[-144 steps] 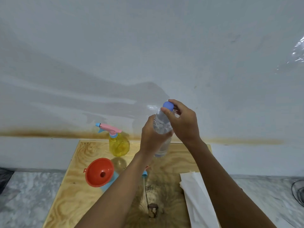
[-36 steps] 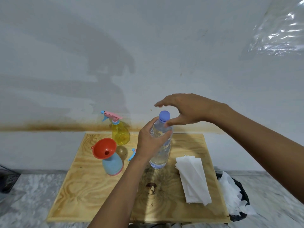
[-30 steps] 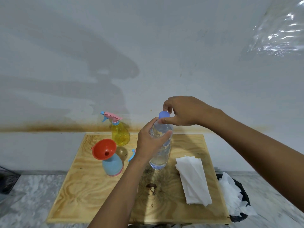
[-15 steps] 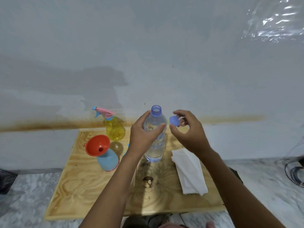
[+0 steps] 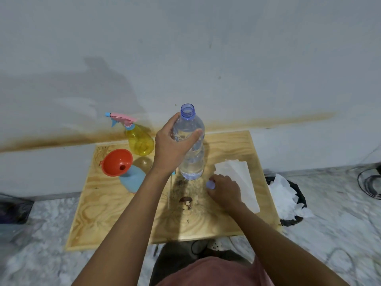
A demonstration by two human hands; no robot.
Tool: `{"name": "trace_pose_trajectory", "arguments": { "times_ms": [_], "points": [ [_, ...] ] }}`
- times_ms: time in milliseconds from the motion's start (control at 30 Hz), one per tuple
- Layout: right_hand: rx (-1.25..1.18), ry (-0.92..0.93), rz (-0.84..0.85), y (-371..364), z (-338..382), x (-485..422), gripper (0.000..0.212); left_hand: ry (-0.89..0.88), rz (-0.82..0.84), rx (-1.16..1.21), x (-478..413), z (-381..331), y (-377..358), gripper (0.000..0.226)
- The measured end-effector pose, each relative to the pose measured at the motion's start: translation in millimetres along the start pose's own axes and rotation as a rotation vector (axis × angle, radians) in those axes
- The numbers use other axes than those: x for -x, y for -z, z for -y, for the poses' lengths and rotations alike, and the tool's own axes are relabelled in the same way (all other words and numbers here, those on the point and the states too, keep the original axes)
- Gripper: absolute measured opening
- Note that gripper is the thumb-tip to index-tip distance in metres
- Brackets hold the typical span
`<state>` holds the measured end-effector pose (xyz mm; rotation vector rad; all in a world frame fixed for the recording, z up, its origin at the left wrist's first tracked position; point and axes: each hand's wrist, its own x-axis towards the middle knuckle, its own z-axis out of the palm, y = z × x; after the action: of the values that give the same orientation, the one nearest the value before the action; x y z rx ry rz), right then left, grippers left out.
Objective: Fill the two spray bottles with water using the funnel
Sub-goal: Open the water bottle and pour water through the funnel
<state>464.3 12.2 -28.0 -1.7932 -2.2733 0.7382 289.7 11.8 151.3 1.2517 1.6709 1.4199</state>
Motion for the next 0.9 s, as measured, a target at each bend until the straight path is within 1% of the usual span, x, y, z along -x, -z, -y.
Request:
{"name": "trace_pose_trajectory", "arguments": {
  "times_ms": [133, 267, 333, 433, 500, 567, 633, 700, 767, 833, 900],
  "points": [
    [0.158, 0.015, 0.015, -8, 3, 0, 0.032, 0.015, 0.006, -0.003, -1, 1, 0, 0.069],
    [0.170, 0.025, 0.026, -8, 2, -2, 0.034, 0.008, 0.017, 0.012, 0, -2, 0, 0.065],
    [0.083, 0.016, 0.013, -2, 1, -5, 0.040, 0.006, 0.017, 0.016, 1, -2, 1, 0.064],
    [-0.217, 0.029, -0.125, 21, 8, -11, 0.038, 0.009, 0.015, 0.010, 1, -1, 1, 0.068],
    [-0.388, 0.107, -0.244, 43, 17, -15, 0.037, 0.015, 0.019, 0.000, 0, 0, 1, 0.074],
    [-0.527, 0.204, -0.316, 66, 31, -17, 0.043, 0.018, 0.034, -0.013, -1, 0, 3, 0.077],
    [-0.611, 0.305, -0.336, 85, 47, -17, 0.055, 0.022, 0.066, -0.026, -2, -2, 6, 0.074],
    [-0.649, 0.372, -0.321, 100, 61, -19, 0.063, 0.020, 0.109, -0.037, -3, -5, 12, 0.062],
    [-0.674, 0.410, -0.279, 107, 73, -24, 0.071, 0.009, 0.153, -0.071, -5, -8, 20, 0.055],
    [-0.715, 0.434, -0.242, 108, 81, -29, 0.077, 0.019, 0.205, -0.090, -9, -9, 28, 0.054],
    [-0.763, 0.447, -0.263, 105, 87, -34, 0.077, 0.025, 0.255, -0.094, -12, -9, 35, 0.054]
  ]
}}
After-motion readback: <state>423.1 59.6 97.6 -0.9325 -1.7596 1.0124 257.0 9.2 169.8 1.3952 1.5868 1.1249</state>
